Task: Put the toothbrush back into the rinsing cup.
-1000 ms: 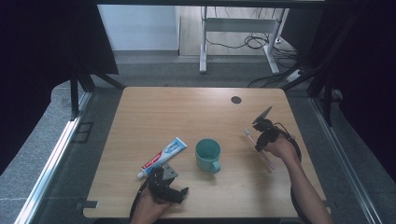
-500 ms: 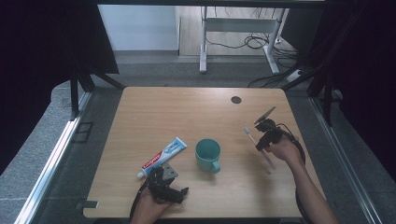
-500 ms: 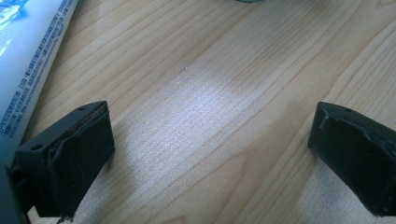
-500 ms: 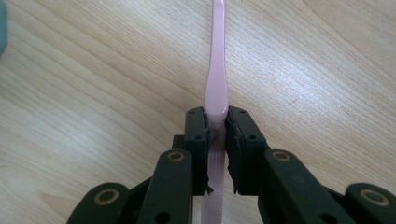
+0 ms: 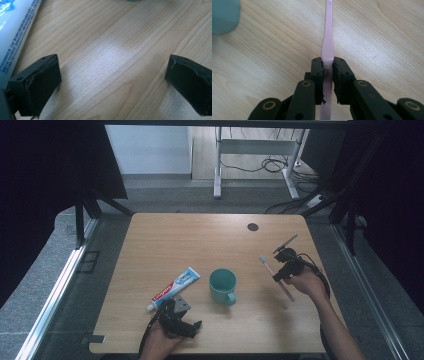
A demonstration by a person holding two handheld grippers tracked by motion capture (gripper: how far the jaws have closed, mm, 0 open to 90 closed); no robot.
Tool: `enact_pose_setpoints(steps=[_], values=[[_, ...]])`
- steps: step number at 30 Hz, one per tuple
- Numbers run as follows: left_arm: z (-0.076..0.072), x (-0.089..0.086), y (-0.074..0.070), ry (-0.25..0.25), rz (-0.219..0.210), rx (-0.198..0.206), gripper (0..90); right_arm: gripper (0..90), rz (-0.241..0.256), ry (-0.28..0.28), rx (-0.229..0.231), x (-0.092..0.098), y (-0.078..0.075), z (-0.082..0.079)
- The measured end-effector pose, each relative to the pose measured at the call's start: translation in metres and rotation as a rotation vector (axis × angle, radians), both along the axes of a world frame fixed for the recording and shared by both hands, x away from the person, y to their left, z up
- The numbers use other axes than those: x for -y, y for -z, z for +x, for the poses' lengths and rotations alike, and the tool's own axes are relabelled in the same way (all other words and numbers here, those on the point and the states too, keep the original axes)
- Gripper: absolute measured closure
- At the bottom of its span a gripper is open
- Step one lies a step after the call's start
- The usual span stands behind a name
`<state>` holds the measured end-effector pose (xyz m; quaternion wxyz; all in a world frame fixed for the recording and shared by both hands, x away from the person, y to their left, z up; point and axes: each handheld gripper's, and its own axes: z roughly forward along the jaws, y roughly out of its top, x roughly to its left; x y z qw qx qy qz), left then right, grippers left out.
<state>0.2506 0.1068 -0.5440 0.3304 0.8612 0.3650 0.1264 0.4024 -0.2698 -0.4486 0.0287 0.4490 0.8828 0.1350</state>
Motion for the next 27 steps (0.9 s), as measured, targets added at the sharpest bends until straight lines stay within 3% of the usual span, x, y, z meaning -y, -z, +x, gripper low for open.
enact_pose_setpoints(steps=[17, 27], values=[[0.000, 0.000, 0.000, 0.000, 0.000, 0.000, 0.2, 78.5, 0.059, -0.024, 0.073, -0.001, -0.022, -0.015], [0.000, 0.000, 0.000, -0.001, 0.000, 0.000, 0.2, 78.5, 0.124, -0.070, 0.128, -0.012, -0.037, -0.026]])
